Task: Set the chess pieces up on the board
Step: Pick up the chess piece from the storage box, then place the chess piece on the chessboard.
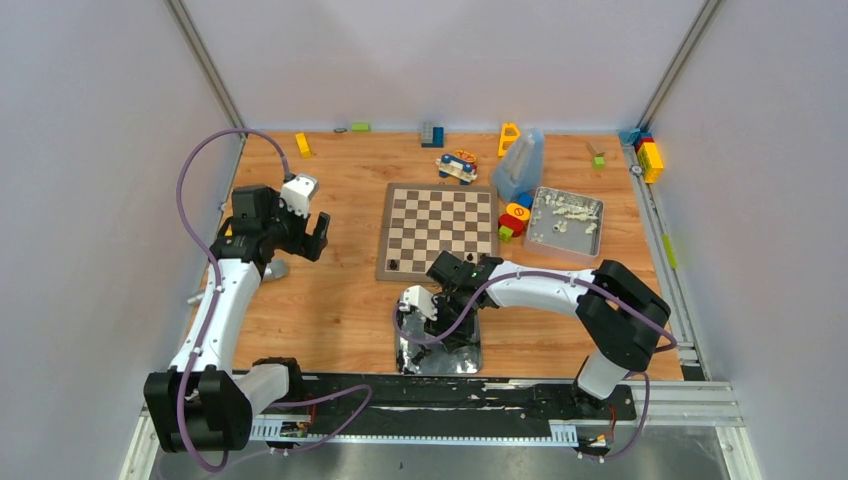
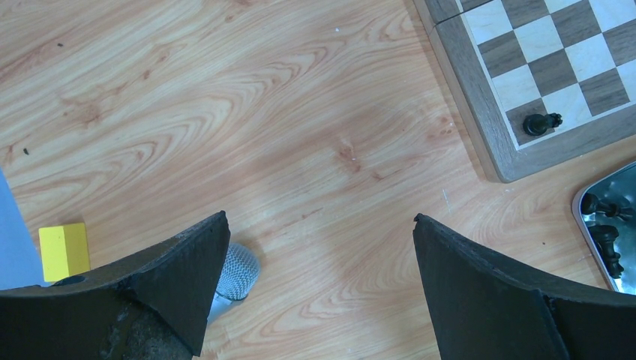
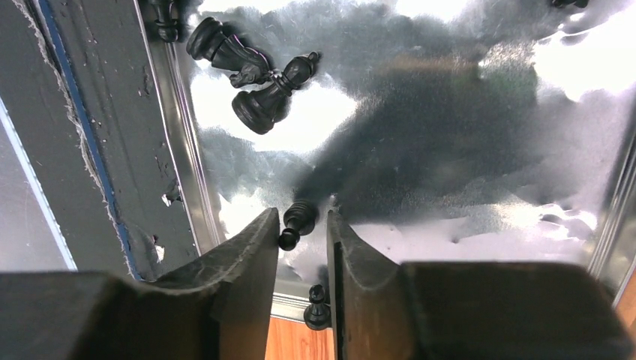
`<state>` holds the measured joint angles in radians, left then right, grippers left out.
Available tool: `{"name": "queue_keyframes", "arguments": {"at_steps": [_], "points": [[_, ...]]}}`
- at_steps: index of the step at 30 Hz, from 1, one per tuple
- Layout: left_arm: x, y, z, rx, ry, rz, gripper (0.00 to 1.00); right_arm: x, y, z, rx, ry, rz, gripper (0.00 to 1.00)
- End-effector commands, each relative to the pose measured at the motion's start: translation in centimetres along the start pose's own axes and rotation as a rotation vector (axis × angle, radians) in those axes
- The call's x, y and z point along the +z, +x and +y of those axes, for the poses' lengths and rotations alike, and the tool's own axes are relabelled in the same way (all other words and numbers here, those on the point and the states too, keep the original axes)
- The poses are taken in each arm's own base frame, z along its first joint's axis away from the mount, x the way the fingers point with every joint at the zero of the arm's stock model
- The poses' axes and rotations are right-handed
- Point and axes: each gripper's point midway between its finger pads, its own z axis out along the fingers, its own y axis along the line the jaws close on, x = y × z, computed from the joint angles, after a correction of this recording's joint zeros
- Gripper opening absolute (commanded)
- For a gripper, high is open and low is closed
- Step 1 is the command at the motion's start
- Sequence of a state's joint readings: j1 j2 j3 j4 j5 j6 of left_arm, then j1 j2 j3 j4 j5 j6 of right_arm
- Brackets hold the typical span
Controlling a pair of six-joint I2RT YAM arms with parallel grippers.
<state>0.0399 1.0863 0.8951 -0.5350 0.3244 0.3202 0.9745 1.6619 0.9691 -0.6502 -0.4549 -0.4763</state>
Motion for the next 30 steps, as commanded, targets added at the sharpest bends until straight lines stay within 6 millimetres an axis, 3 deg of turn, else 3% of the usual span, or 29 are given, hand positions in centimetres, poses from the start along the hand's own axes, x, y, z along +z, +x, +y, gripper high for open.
{"name": "queue_keyframes", "arguments": {"at_steps": [1, 10, 17, 20, 24, 30], "points": [[-0.1, -0.7, 0.2, 0.024, 0.000, -0.035, 1.00, 0.1, -0.4, -0.2, -0.025, 0.012, -0.012, 0.27], [-0.2, -0.7, 0.2, 0.024, 0.000, -0.033, 1.00, -1.5, -1.4, -1.5, -0.064, 0.092, -0.019, 0.02], [-0.3, -0.8, 0.2, 0.025, -0.002, -0.038, 1.00, -5.4, -3.9, -4.4, -0.061, 0.192, -0.084, 0.00], [-0.3, -0.8, 0.2, 0.026, -0.001, -0.039, 1.00, -7.3, -4.9, -6.2, -0.053, 0.246, -0.109, 0.00], [-0.2, -0.8, 0.1, 0.026, 0.002, -0.037, 1.00, -10.1, -6.0, -10.3, -0.013, 0.343, -0.131, 0.00], [-0.2, -0.8, 0.1, 0.028, 0.003, -0.039, 1.00, -12.3, -6.5, -16.2, 0.063, 0.436, -0.125, 0.00]]}}
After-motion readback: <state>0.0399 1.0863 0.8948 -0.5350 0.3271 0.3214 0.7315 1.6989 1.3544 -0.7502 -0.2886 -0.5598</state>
